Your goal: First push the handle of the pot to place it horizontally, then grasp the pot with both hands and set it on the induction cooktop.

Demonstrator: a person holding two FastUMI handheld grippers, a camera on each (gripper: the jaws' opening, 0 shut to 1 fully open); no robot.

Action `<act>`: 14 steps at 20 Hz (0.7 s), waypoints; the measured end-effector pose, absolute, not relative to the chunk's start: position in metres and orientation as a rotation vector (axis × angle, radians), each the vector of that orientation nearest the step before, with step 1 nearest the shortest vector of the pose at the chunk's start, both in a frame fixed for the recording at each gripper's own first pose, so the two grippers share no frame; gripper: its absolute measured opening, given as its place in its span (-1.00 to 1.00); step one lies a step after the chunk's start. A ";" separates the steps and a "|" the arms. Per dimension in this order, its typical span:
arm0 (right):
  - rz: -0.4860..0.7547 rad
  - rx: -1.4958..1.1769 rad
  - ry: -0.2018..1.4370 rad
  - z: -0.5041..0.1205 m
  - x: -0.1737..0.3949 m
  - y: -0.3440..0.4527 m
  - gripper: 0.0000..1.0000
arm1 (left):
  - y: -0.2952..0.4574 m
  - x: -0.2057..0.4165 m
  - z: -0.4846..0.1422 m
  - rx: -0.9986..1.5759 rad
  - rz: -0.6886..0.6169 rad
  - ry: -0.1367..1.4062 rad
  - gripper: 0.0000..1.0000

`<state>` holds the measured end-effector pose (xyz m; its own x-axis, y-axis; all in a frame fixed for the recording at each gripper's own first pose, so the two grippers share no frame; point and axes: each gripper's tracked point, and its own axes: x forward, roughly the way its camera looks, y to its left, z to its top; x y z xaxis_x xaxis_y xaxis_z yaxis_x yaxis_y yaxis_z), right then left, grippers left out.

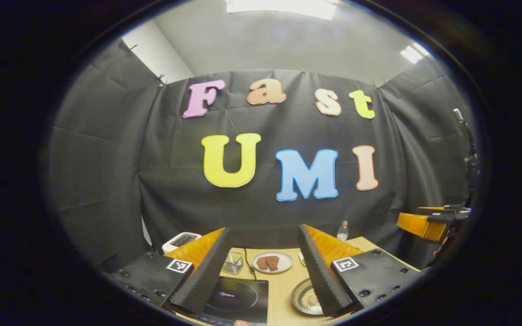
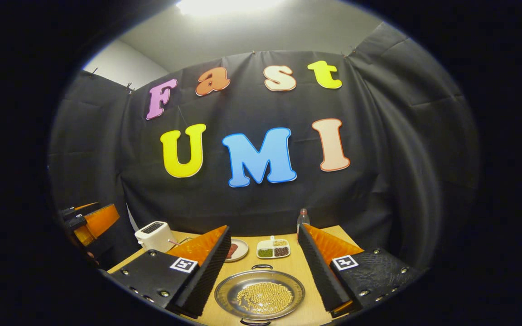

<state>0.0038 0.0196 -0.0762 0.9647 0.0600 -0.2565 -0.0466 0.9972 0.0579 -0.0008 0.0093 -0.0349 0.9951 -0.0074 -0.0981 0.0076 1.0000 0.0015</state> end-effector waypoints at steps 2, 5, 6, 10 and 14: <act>0.080 0.069 0.344 -0.102 0.000 0.029 0.50 | 0.010 0.002 -0.039 -0.001 -0.012 0.109 0.90; 0.127 0.071 0.518 -0.144 -0.013 0.040 0.12 | 0.012 0.003 -0.044 0.001 -0.017 0.122 0.90; 0.157 0.073 0.579 -0.157 -0.019 0.048 0.13 | 0.012 0.003 -0.047 0.001 -0.018 0.126 0.94; 0.184 0.040 0.737 -0.177 -0.043 0.054 0.14 | 0.015 0.004 -0.055 -0.001 -0.019 0.144 0.97; 0.241 0.110 0.923 -0.240 -0.053 0.078 -0.75 | 0.019 0.006 -0.063 -0.008 -0.017 0.164 0.97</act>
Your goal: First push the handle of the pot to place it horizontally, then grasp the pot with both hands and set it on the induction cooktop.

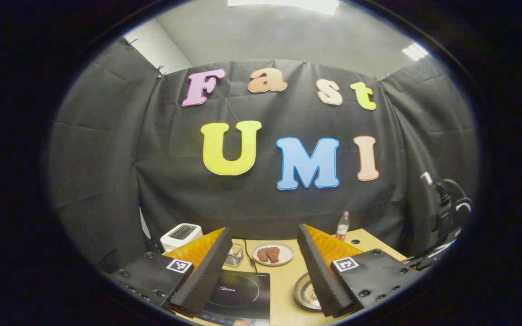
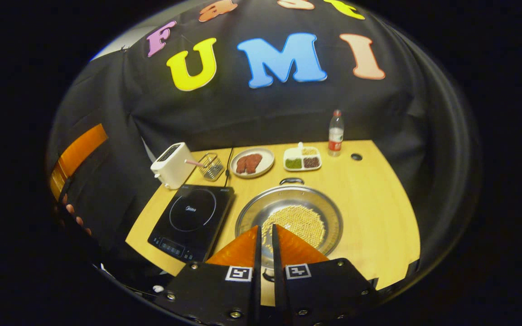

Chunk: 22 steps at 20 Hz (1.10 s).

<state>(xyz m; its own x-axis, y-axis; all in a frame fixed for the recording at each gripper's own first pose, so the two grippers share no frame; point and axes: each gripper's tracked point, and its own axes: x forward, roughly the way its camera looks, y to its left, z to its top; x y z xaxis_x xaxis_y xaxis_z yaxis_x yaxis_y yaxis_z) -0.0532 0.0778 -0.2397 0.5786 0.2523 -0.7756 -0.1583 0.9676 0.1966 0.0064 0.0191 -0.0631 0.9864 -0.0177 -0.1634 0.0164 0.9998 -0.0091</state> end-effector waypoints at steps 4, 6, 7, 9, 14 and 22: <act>0.292 0.151 1.057 -0.274 -0.071 0.097 -0.75 | 0.028 0.007 -0.068 0.005 -0.003 0.176 0.97; 0.322 0.130 1.117 -0.289 -0.080 0.107 -0.75 | 0.032 0.008 -0.077 -0.004 0.003 0.194 0.97; 0.336 0.124 1.150 -0.298 -0.085 0.111 -0.75 | 0.034 0.008 -0.080 -0.008 0.006 0.203 0.95; 0.351 0.123 1.218 -0.316 -0.094 0.119 -0.75 | 0.040 0.009 -0.088 -0.011 0.012 0.219 0.94; 0.302 0.120 1.355 -0.358 -0.108 0.120 -0.99 | 0.054 0.013 -0.102 -0.020 0.029 0.249 0.94; 0.237 0.130 1.456 -0.404 -0.118 0.112 -1.00 | 0.070 0.019 -0.114 -0.023 0.041 0.286 0.90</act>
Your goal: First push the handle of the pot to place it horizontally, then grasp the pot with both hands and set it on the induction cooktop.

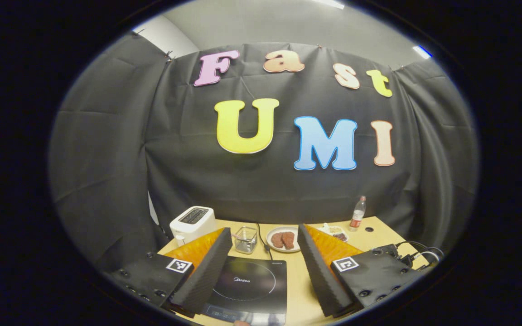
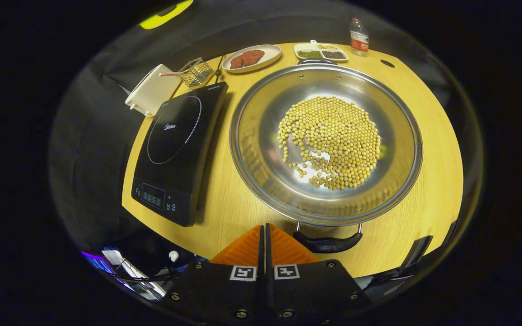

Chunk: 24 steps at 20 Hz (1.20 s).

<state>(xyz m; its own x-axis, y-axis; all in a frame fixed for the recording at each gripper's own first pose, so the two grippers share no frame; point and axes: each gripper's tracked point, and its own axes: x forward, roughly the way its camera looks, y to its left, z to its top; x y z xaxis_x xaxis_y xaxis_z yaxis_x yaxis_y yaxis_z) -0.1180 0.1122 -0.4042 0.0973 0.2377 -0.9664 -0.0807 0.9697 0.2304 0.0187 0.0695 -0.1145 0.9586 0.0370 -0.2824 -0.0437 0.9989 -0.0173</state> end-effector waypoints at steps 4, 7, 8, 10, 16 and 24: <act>0.187 0.160 1.471 -0.414 -0.117 0.102 -0.99 | 0.064 0.021 -0.117 -0.022 0.026 0.293 0.93; 0.157 0.242 1.481 -0.417 -0.117 0.100 -0.99 | 0.059 0.023 -0.120 -0.024 0.012 0.293 0.90; 0.149 0.260 1.481 -0.418 -0.116 0.099 -1.00 | 0.058 0.023 -0.119 -0.025 0.007 0.291 0.90; 0.128 0.270 1.477 -0.421 -0.115 0.094 -0.99 | 0.054 0.024 -0.118 -0.026 -0.003 0.293 0.91; 0.048 0.323 1.491 -0.430 -0.116 0.070 -0.99 | 0.044 0.029 -0.123 -0.030 -0.043 0.296 0.94; -0.086 0.289 1.500 -0.441 -0.116 0.022 -0.99 | 0.026 0.046 -0.143 -0.041 -0.145 0.329 0.99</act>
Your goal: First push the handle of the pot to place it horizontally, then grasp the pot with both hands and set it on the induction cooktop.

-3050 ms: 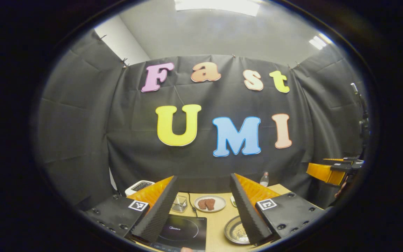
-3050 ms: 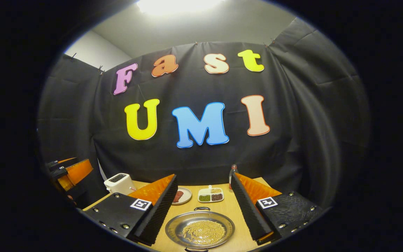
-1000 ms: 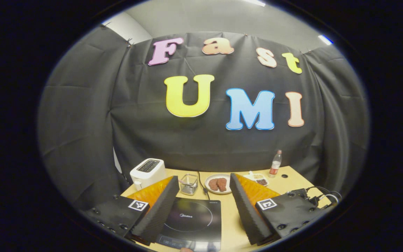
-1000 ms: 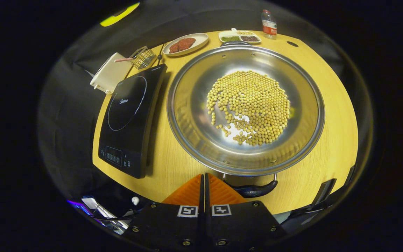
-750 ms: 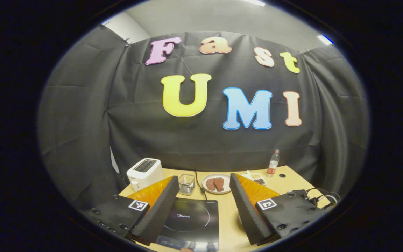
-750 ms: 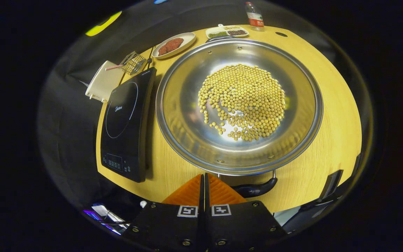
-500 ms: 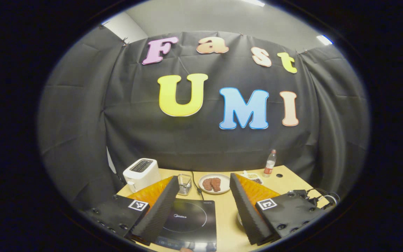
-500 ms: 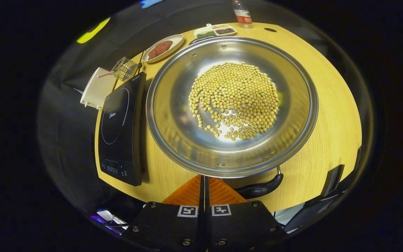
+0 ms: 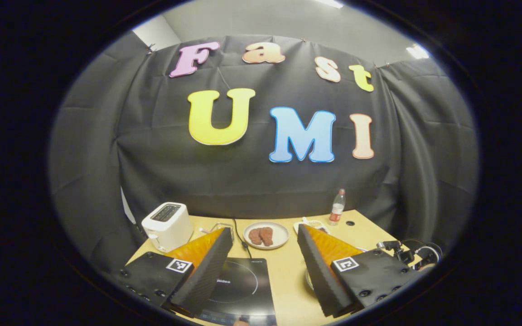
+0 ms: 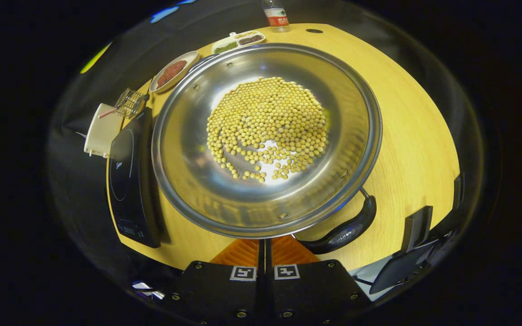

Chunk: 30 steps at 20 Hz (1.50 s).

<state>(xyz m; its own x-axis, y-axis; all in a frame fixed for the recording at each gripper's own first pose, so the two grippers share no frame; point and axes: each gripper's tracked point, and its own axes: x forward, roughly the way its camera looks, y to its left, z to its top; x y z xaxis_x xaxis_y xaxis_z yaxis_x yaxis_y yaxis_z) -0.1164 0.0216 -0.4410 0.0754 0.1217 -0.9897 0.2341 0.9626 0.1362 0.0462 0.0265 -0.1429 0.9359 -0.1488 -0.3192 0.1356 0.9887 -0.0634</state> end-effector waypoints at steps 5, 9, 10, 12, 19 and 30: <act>-0.175 0.271 1.513 -0.447 -0.118 -0.005 -0.99 | 0.014 0.055 -0.165 -0.043 -0.240 0.386 0.97; -0.232 0.295 1.526 -0.452 -0.119 -0.026 -0.99 | 0.000 0.061 -0.183 -0.053 -0.300 0.450 0.94; -0.237 0.295 1.532 -0.453 -0.119 -0.030 -1.00 | -0.004 0.061 -0.185 -0.054 -0.308 0.459 0.99; -0.245 0.289 1.548 -0.454 -0.119 -0.041 -1.00 | -0.011 0.063 -0.186 -0.047 -0.314 0.471 0.90; -0.201 0.179 1.603 -0.460 -0.104 -0.084 -0.99 | -0.035 0.066 -0.190 -0.029 -0.269 0.502 0.95; -0.170 0.076 1.630 -0.463 -0.079 -0.127 -0.99 | -0.078 0.066 -0.213 -0.041 -0.278 0.566 0.94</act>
